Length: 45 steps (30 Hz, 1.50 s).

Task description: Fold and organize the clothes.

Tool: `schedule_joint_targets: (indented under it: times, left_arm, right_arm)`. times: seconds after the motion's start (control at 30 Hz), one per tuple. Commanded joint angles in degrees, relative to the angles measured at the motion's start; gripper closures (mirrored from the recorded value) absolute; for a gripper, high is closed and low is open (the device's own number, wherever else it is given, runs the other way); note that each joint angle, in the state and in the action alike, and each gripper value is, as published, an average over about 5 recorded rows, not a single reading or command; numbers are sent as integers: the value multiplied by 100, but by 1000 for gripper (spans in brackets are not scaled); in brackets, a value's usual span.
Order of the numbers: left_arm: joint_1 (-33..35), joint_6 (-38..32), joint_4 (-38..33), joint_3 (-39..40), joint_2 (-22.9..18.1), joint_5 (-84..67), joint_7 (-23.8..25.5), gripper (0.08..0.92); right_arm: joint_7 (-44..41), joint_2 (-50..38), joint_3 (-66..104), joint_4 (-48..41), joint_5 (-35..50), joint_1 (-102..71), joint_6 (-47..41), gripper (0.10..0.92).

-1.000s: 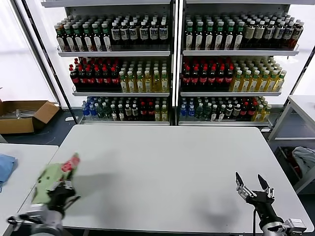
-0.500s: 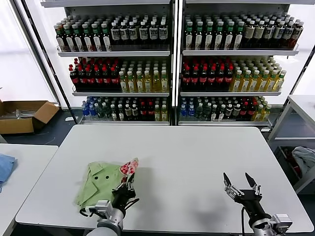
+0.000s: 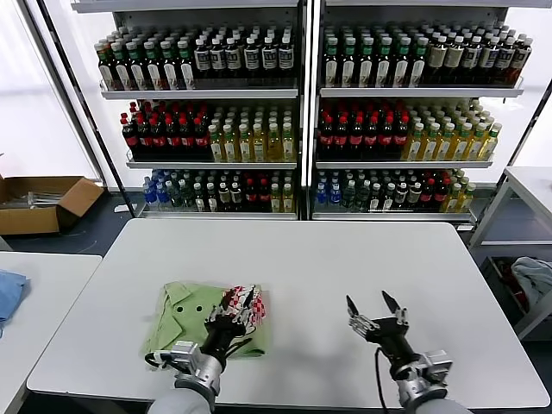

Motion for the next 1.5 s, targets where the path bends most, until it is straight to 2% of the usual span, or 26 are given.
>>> schedule_joint_targets:
  times: [0.03,0.17,0.33,0.63,0.73,1.0,1.33,1.4,1.5]
  left_arm:
    - [366,-88,-692,-1571,697,-21,403,450]
    - [556,-109,-770,-2033,700,-31,404,337]
    - [868,-177,-951,-2155,390,52,457,208]
    - [999,-204,-1044,-2031,78,301,563,177]
    - [982,-198,-1034,-2070,72,303,551,177]
    - [940,-177,-1043,-2152,73,201,428,177]
    - [760,-105,-954,-2564,128,-86,263,177]
    - [713,-83,-918,-2643,123,-155,230,177]
    - [667,-68,-865,-2657,105,-201,185,177]
  right_arm:
    - [55,170,-2088,-1209,-306,1446,-521,203]
    - [-35,193,-2777,-1620,146,1903,-852,203]
    - [-96,224,-3250,-2093,698,2455,-1165,203]
    - [51,241,-3414,-2157,934,2628,-1394,211]
    - [119,215,-3341,-2015,851,2476,-1421,268]
    - [261,171,-2994,-1726,106,1965,-1510,518]
    - [26,-433,-1796,-633,-461,1168,-1449,803]
    - [-58,-633,-1501,-429,-522,951,-1417,848]
    - [-105,-883,-1151,-318,-601,695,-1349,871]
